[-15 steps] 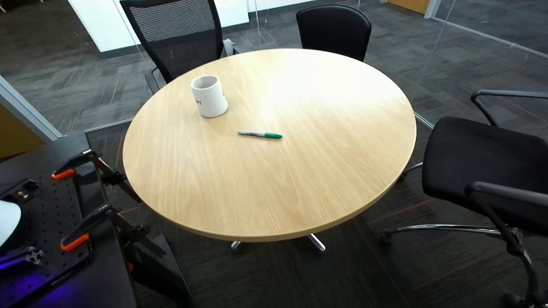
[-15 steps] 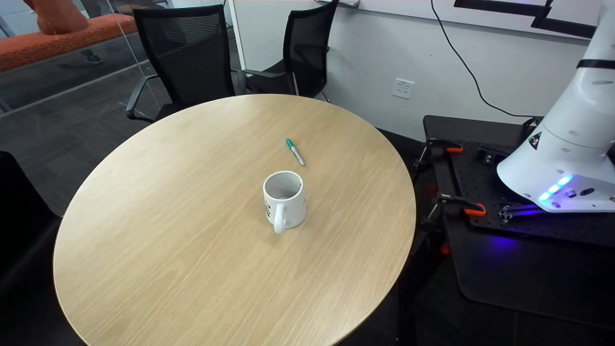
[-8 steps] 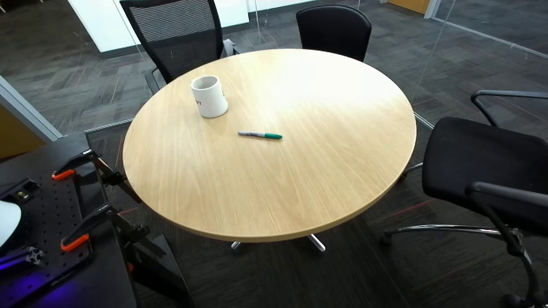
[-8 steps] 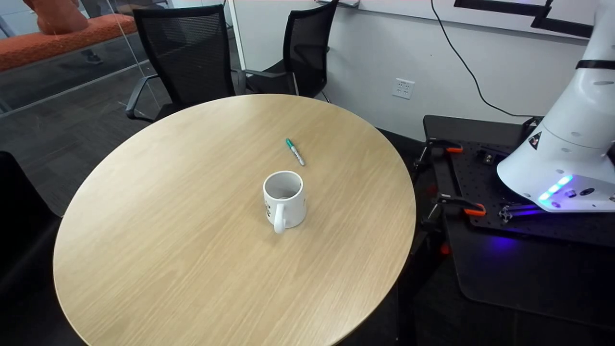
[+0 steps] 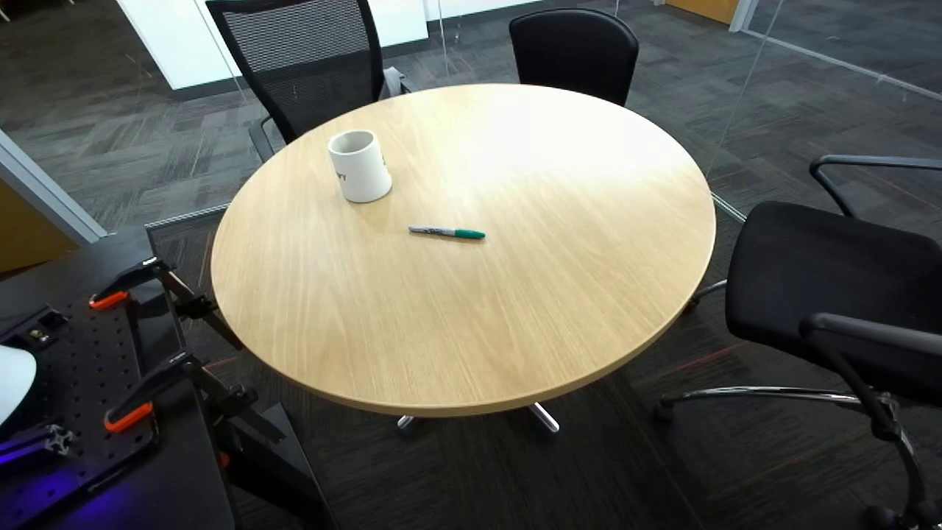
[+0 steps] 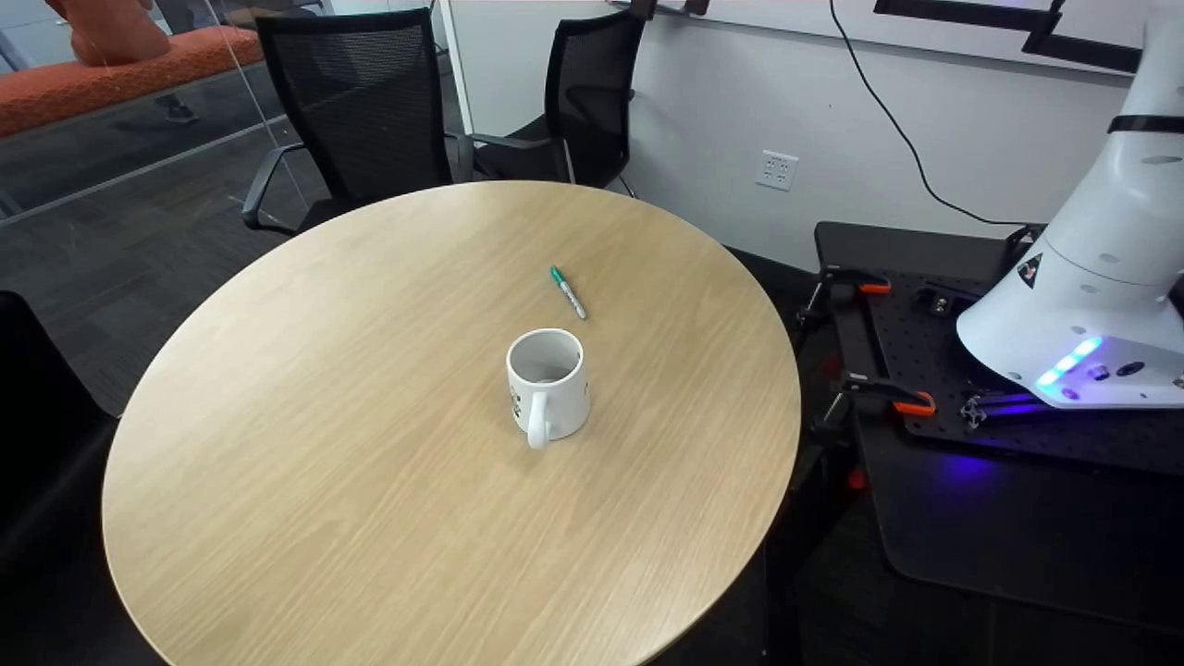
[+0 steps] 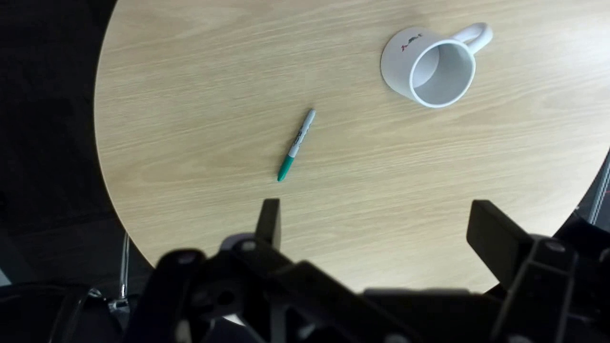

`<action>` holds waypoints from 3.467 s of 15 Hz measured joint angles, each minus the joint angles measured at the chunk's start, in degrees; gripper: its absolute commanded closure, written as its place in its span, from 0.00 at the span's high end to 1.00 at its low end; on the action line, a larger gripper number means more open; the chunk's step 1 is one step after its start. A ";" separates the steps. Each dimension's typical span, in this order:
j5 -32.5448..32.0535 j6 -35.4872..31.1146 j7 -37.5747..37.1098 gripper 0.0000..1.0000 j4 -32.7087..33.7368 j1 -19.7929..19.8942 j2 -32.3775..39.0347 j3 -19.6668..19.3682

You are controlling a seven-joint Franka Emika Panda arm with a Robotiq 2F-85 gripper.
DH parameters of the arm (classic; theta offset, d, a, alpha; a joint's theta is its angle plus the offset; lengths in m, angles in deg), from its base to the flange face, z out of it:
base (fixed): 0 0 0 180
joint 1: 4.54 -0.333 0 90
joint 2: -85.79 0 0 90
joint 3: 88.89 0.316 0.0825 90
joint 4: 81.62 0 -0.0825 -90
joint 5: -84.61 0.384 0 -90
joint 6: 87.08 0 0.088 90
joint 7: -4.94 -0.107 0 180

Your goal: Put the marker in the mug

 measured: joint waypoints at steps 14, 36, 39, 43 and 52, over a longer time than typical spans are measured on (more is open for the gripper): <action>0.49 -19.72 -12.35 1.00 4.79 -0.07 28.40 -1.36; 4.74 -19.94 -11.97 1.00 13.42 -3.39 44.13 -5.41; 4.79 -21.76 -12.48 1.00 15.38 -3.72 47.64 -5.91; 7.23 -26.93 -12.43 1.00 17.86 -3.73 52.68 -5.96; 10.02 -29.95 -12.40 1.00 24.05 -3.70 61.58 -6.40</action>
